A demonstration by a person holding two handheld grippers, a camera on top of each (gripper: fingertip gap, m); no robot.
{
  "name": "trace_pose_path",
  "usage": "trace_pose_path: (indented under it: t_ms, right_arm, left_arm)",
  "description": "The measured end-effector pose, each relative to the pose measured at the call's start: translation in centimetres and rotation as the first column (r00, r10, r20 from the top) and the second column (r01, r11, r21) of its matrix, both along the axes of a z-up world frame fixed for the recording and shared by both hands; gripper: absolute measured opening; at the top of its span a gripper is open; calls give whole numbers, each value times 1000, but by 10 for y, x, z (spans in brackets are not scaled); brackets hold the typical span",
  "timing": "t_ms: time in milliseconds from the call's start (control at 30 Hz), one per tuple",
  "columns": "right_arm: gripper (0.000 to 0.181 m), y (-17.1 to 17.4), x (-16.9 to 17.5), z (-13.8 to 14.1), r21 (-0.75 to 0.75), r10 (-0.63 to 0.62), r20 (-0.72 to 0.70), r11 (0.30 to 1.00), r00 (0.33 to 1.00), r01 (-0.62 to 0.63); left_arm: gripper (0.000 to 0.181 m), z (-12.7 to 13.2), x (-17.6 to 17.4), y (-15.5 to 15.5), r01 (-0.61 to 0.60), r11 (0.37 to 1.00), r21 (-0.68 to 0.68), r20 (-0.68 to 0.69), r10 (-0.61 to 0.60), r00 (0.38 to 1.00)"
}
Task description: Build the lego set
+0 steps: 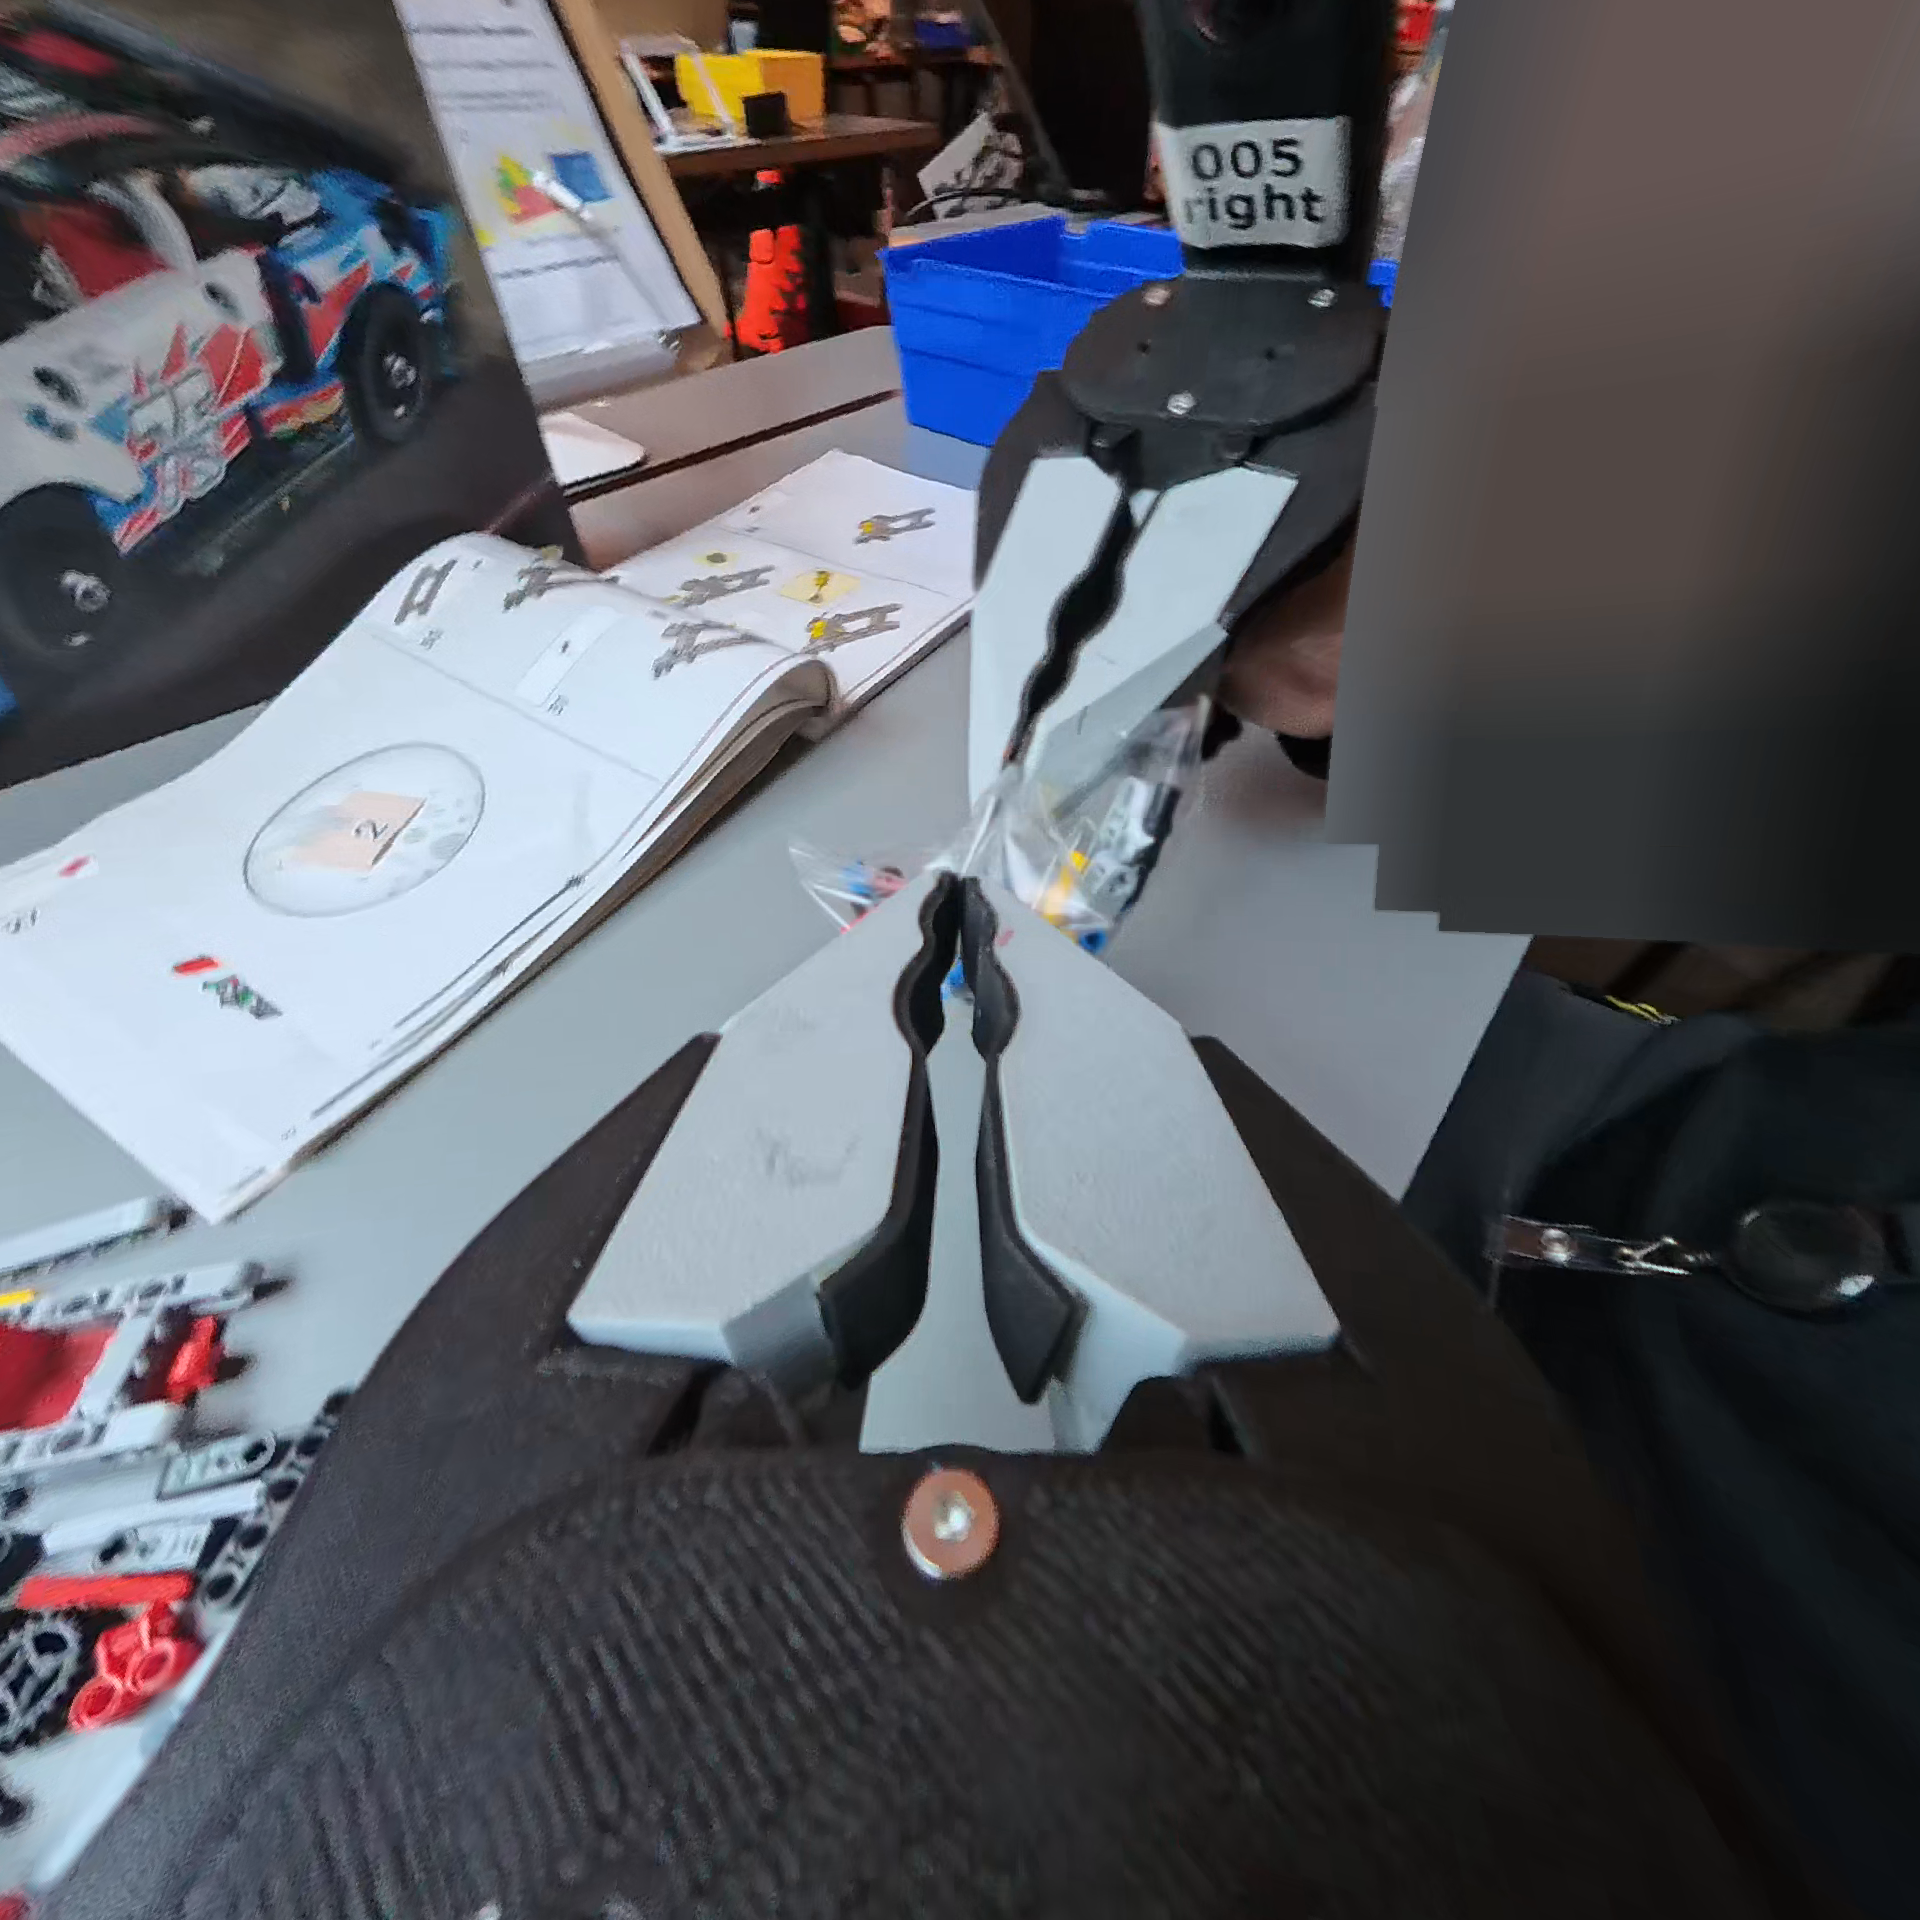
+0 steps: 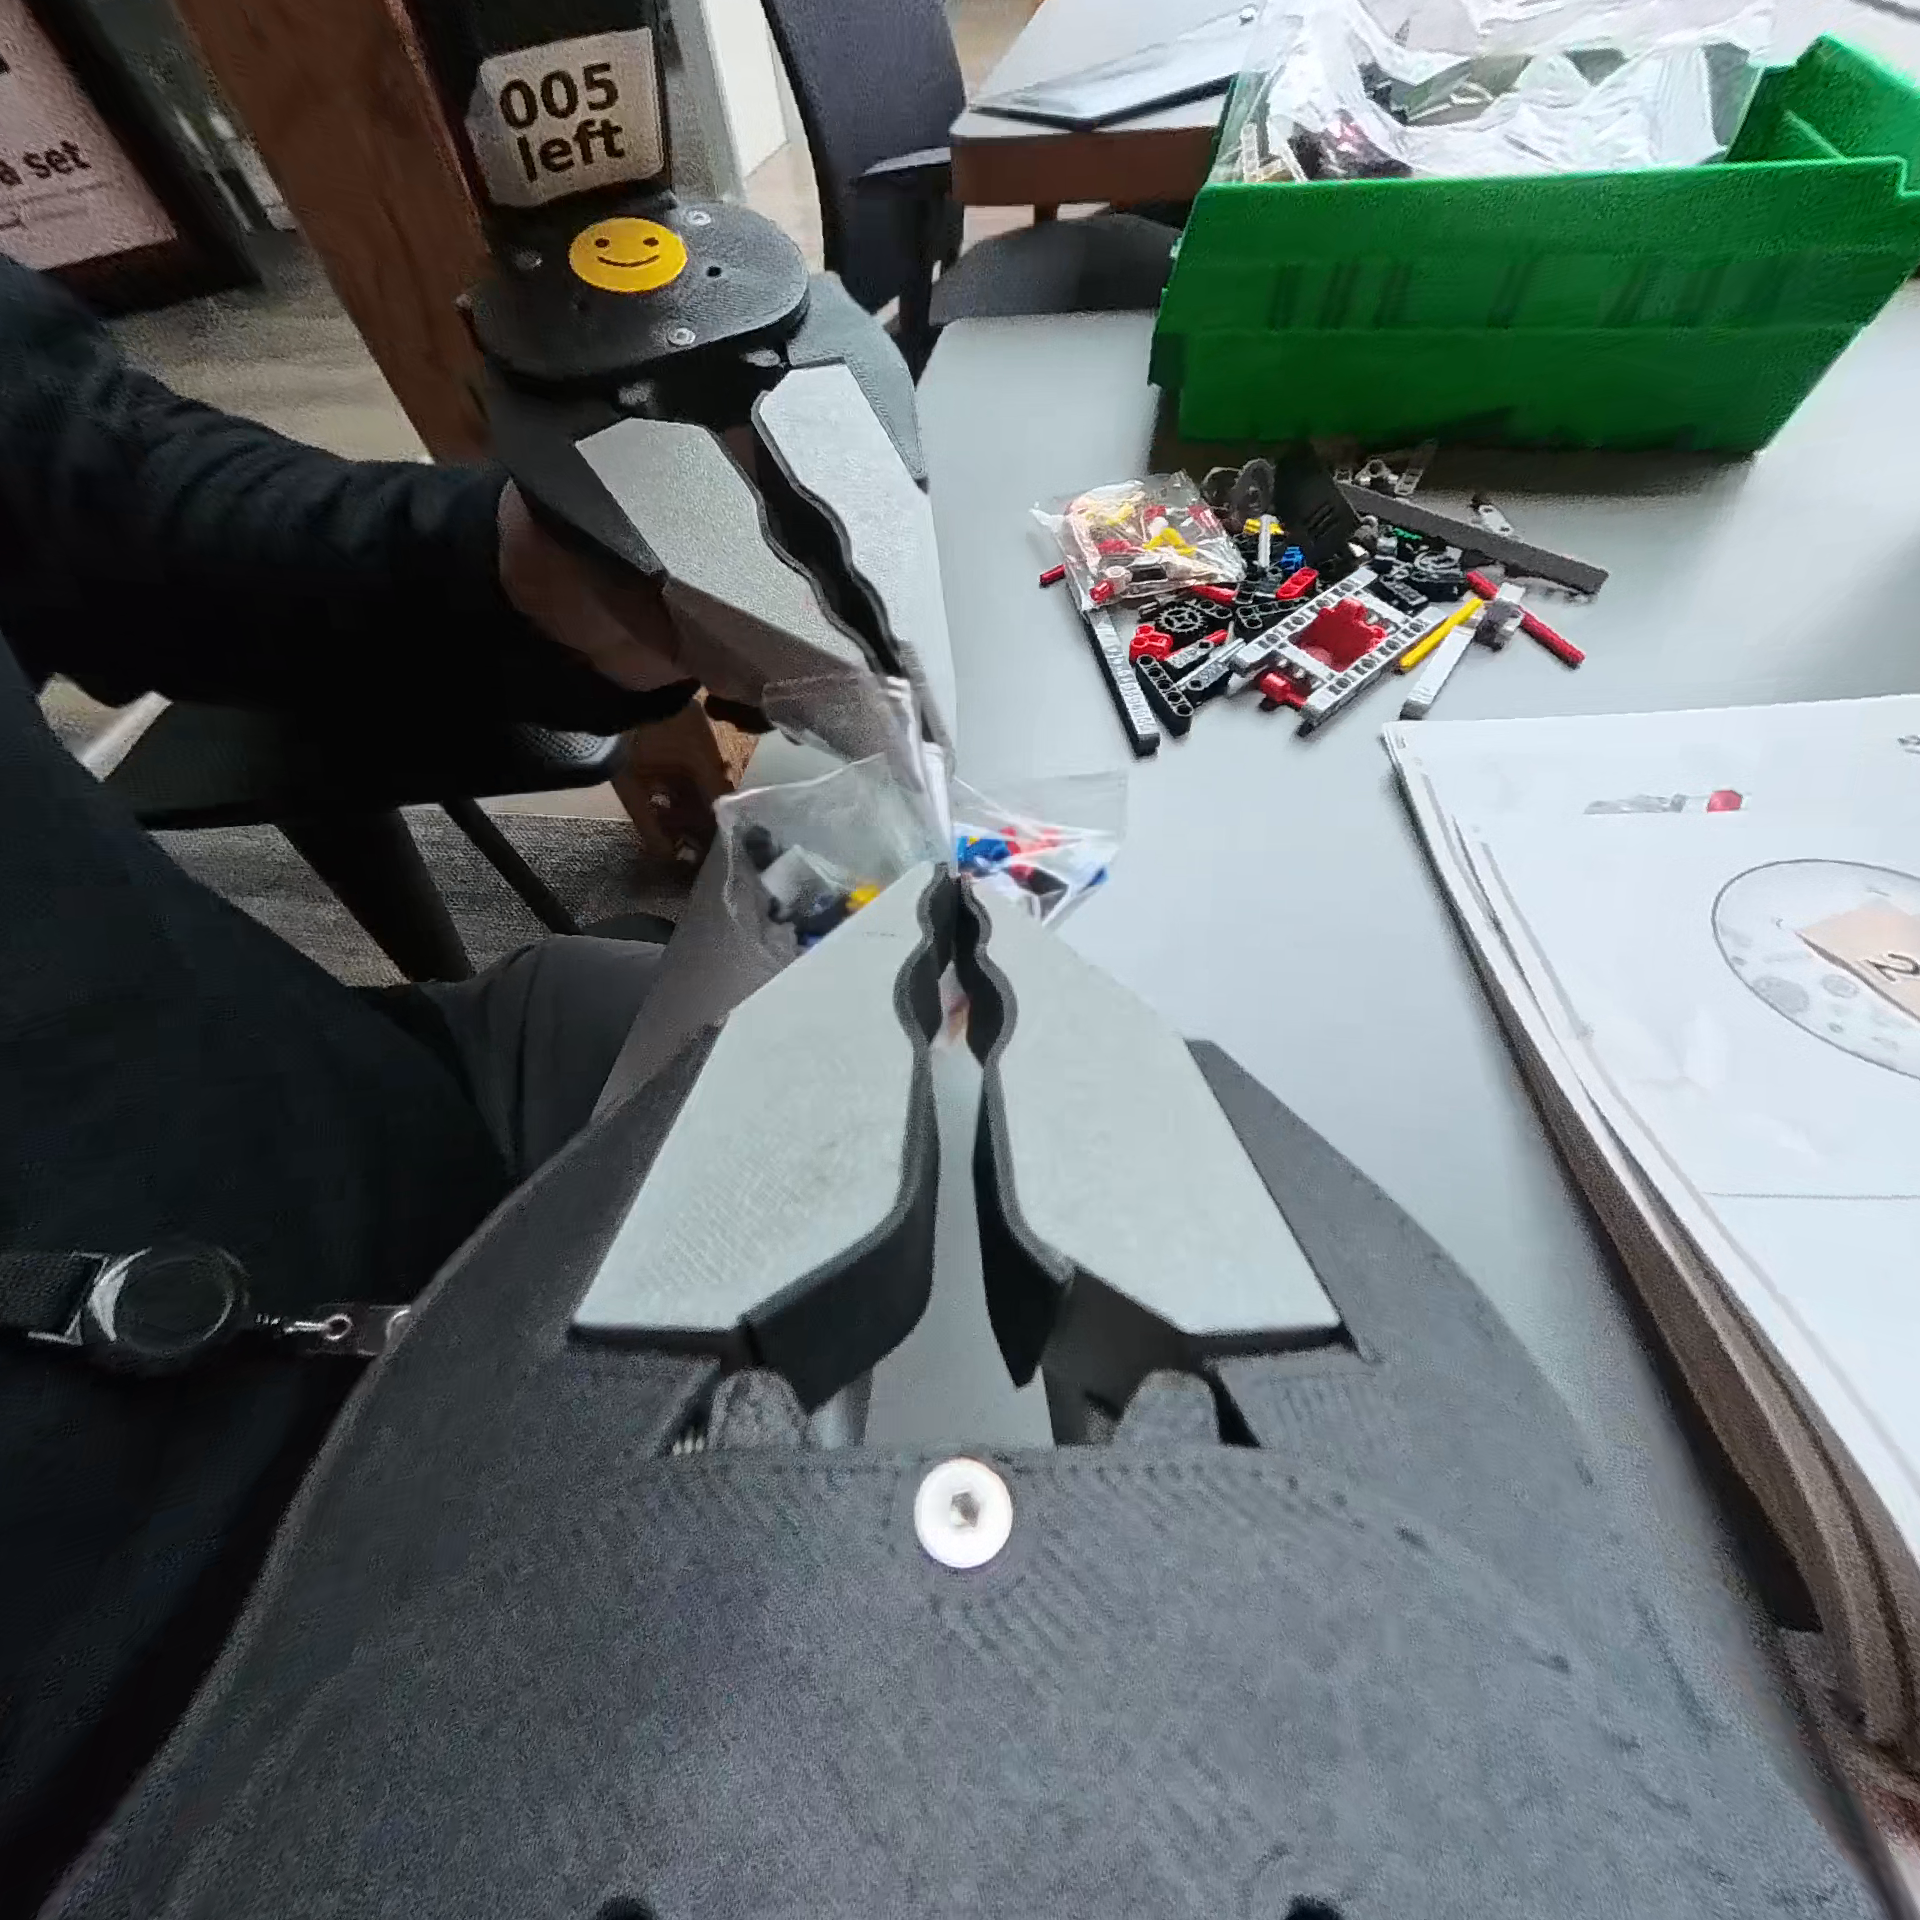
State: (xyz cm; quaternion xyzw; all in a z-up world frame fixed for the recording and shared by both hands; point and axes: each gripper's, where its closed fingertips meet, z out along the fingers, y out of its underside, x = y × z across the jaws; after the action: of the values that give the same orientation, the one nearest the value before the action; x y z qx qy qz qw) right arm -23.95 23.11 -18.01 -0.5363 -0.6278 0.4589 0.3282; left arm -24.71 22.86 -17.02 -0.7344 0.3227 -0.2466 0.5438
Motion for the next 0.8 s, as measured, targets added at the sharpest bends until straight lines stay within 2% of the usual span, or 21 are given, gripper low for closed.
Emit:
trace_pose_path:
  t_ms: [67, 133, 267, 367, 433, 500, 600, 700, 800]
  right_arm:
    - [0, 1, -1, -9, -21, -23, 4, 1000, 1000, 23]
    - [0, -1, 0, -18, -44, -28, 6, 999, 1000, 28]
    - [0, 0, 2, -22, -29, -39, 7, 999, 999, 39]
    - [0, 13, 9, -21, -67, -81, -21, 995, 997, 79]
    - [0, 14, 13, -14, -121, -35, -43, 992, 998, 30]
    - [0, 20, 8, -25, -30, -75, 4, 997, 997, 75]
    - [0, 13, 4, -21, -45, -44, -23, 998, 999, 43]
    - [17, 15, 3, -6, 11, -35, -95, 999, 995, 36]
    - [26, 10, 1, 3, -30, 22, -95, 999, 995, -25]
  left_arm:
    - [0, -10, -4, 1, -4, 999, -34, 46, 6, 999]
    - [0, -21, -7, 0, -10, 999, -51, 32, 12, 999]
    - [0, -28, -10, -2, -1, 998, -68, 42, 4, 999]
    - [0, -30, -22, 2, -36, 997, -61, 27, 38, 999]
    - [0, -27, -23, -3, 17, 997, -70, 70, -12, 997]
    - [0, -31, -27, 4, -24, 998, -62, 19, 25, 1000]
    - [0, -25, -33, 4, -13, 1000, -28, 46, 14, 999]
    - [0, -14, -26, -2, 51, 998, 25, 66, -52, 996]
    - [0, -13, -17, -6, 92, 995, 46, 43, -94, 995]
